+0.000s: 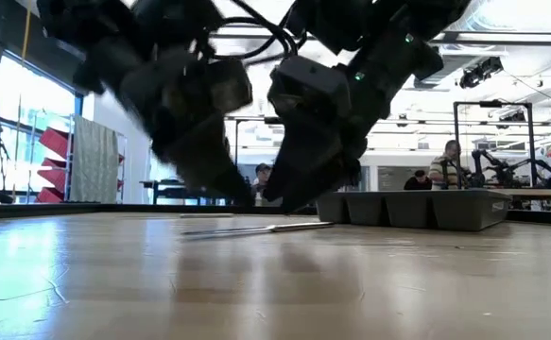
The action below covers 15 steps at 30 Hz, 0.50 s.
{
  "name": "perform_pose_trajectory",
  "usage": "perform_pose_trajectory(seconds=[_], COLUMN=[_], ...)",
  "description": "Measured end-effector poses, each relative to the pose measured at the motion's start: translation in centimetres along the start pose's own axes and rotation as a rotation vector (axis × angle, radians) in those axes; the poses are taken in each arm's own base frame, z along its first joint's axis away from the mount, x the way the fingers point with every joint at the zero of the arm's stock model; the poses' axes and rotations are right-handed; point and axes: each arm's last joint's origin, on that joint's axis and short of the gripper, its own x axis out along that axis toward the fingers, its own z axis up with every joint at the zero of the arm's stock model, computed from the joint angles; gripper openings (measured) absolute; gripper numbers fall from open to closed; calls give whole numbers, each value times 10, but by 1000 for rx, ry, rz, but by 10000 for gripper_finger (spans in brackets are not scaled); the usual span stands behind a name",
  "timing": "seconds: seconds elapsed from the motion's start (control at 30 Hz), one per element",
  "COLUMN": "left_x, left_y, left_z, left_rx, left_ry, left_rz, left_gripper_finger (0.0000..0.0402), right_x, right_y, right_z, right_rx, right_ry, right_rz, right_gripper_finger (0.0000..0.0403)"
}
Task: Sort silverware
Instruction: Put the knife in the silverware tray
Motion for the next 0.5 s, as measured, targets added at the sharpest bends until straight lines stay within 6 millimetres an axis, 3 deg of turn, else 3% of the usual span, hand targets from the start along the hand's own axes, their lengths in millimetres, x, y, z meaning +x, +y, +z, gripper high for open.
perform_pose_trajectory(seconds=[0.13,0.27,0.37,0.5], left_x=[-14,-10,4,17], left_y=[4,15,21,13], left_z=[1,-5,-15,-17], left_rx=[29,35,12,29], left_ry=[45,74,131,111], left_rz=[198,328,304,137], left_gripper_finger=[0,0,0,0], right_x=[0,0,3,9], right_y=[-9,-20,-25,-25], right_z=[-3,-2,-1,0], right_rx=[42,78,97,92], right_ry=[28,31,39,12], right_rz=[-99,-173,-189,-171], right_gripper_finger=[215,215,215,215])
